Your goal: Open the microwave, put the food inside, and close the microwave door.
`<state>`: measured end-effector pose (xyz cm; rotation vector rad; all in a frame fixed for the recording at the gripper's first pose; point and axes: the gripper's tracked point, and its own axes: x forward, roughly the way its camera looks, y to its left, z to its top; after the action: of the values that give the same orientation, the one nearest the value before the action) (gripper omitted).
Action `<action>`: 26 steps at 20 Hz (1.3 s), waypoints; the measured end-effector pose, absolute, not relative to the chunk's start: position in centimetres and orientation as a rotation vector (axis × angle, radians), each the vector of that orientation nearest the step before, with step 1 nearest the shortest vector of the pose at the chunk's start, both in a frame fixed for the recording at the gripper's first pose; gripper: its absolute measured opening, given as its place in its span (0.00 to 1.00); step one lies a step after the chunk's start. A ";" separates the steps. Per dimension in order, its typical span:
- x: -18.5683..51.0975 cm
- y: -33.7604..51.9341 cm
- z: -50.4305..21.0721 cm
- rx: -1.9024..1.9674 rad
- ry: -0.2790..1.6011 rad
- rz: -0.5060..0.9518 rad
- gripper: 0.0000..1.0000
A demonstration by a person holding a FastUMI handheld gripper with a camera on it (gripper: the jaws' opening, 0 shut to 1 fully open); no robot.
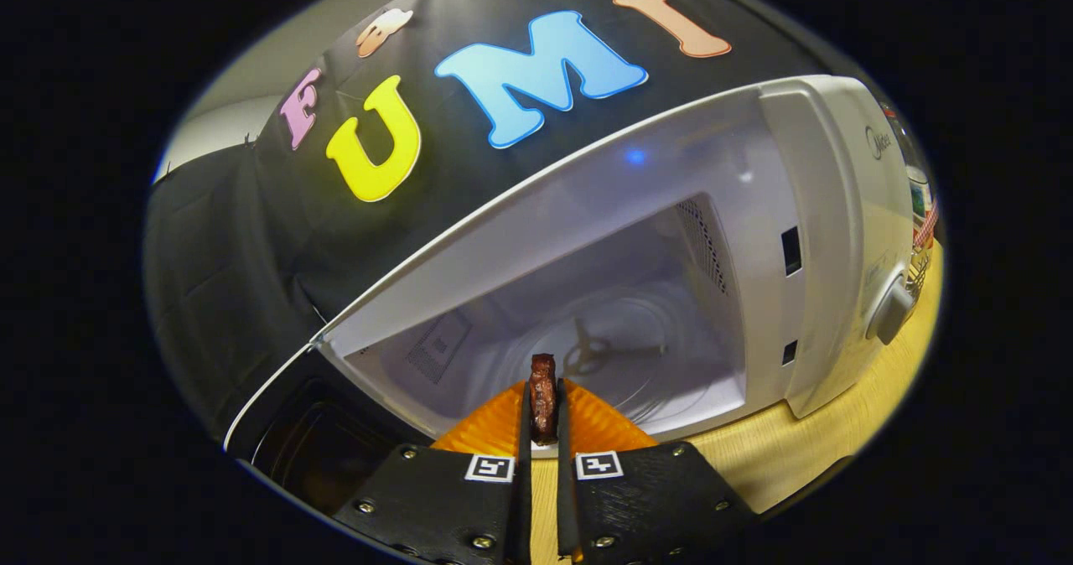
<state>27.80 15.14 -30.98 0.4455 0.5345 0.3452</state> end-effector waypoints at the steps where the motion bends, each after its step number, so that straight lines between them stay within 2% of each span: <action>1: 28.3 15.1 -30.9 0.449 0.525 0.341 0.12; 5: 29.9 14.4 -31.8 0.416 0.492 0.306 0.12; 7: 30.4 13.2 -32.8 0.335 0.493 0.255 0.22; 8: 30.6 13.1 -33.2 0.301 0.492 0.245 0.31; 11: 31.3 11.7 -33.1 0.175 0.454 0.208 0.99; 13: 31.1 11.7 -32.5 0.080 0.406 0.201 0.96; 18: 29.8 12.8 -29.9 -0.026 0.344 0.252 0.97; 26: 22.4 12.4 -22.2 -0.030 0.301 0.276 0.97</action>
<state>22.42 12.39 -22.19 -0.0295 0.3011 0.2764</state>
